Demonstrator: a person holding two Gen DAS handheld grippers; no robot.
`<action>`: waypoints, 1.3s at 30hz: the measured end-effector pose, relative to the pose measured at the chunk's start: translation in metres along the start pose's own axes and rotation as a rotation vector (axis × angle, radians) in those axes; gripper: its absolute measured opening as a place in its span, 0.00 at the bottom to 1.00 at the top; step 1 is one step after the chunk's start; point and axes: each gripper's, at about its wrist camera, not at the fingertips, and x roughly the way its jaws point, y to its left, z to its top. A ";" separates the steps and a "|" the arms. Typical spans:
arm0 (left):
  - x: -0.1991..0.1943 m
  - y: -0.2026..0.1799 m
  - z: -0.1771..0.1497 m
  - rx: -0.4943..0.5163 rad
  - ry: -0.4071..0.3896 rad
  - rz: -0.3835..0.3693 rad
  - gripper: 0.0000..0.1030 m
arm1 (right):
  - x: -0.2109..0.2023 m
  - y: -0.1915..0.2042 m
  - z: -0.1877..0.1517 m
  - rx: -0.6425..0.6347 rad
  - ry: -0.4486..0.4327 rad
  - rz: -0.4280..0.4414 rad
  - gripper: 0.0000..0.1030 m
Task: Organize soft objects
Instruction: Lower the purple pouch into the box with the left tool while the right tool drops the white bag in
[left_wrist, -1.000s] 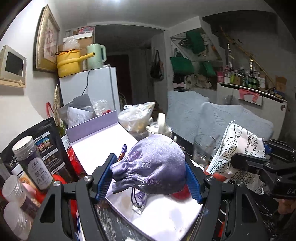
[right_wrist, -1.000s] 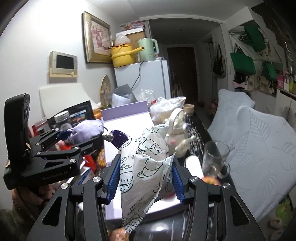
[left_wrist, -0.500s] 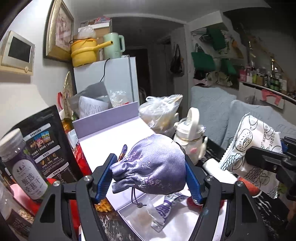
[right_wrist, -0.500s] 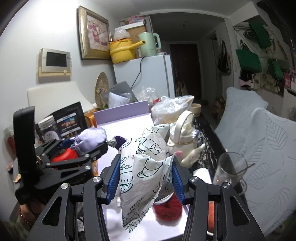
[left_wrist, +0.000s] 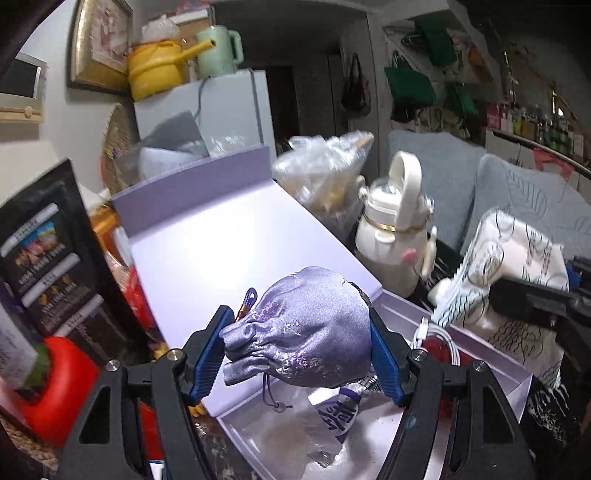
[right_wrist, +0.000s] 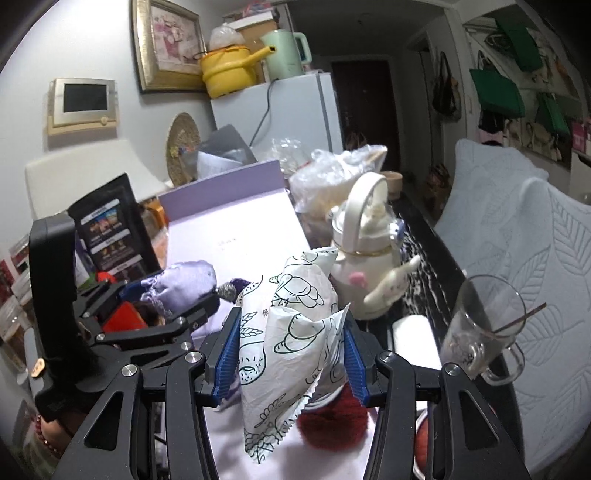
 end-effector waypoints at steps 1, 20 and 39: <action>0.003 -0.002 -0.002 0.005 0.009 -0.001 0.68 | 0.003 -0.002 0.000 0.003 0.007 -0.002 0.48; 0.055 -0.017 -0.028 0.056 0.230 0.020 0.68 | 0.039 -0.026 -0.015 0.053 0.113 0.003 0.48; 0.075 -0.010 -0.030 0.053 0.274 0.153 0.95 | 0.089 -0.045 -0.040 0.166 0.253 0.050 0.50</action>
